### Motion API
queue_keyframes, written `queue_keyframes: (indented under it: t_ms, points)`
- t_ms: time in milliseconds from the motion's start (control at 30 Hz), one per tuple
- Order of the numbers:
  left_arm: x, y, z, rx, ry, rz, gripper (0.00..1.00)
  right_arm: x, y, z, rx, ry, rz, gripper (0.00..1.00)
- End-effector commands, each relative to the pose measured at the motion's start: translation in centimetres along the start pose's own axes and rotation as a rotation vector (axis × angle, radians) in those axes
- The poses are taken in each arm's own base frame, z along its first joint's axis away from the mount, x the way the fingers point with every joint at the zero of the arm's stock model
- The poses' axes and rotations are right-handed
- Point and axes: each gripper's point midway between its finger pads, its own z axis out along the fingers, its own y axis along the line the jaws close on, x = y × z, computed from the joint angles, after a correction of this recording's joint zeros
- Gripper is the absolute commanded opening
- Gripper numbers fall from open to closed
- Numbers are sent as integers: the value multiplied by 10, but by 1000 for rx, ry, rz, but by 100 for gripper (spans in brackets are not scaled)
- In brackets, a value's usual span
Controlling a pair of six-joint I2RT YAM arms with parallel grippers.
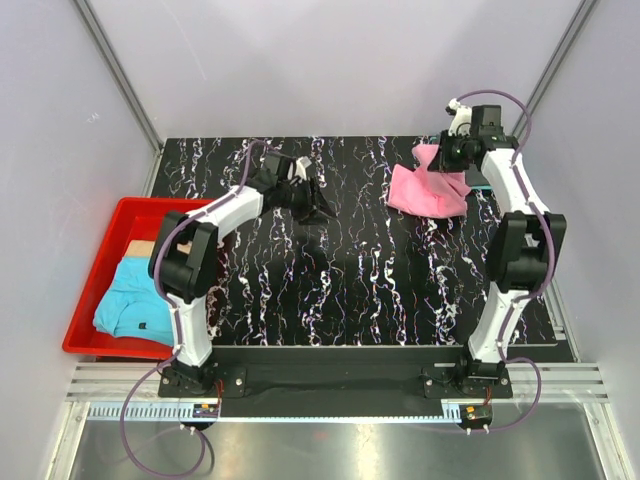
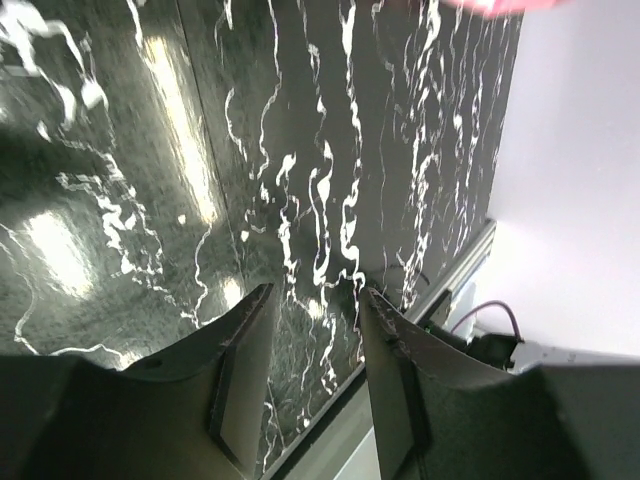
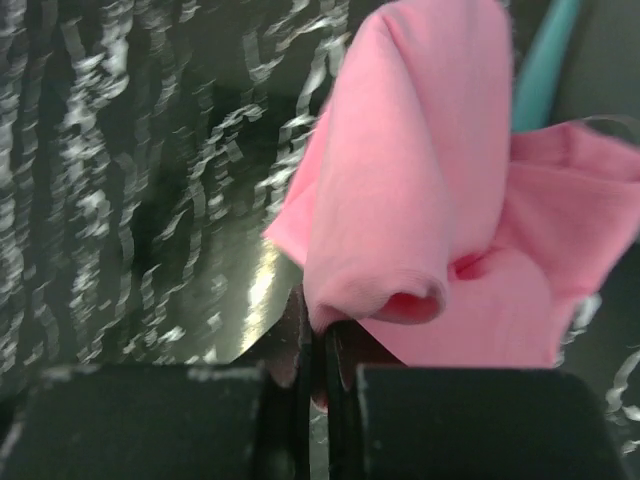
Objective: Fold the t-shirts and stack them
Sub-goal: Fold the tshirt
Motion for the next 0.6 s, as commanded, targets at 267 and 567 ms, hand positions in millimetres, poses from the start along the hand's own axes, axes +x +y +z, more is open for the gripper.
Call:
queue_keyframes:
  t_ms: [267, 567]
  points:
    - [-32, 18, -62, -102, -208, -5, 46, 110, 158, -45, -386, 45, 25, 0]
    - [-3, 42, -59, -138, -169, -52, 46, 222, 156, -69, -274, 148, 224, 36]
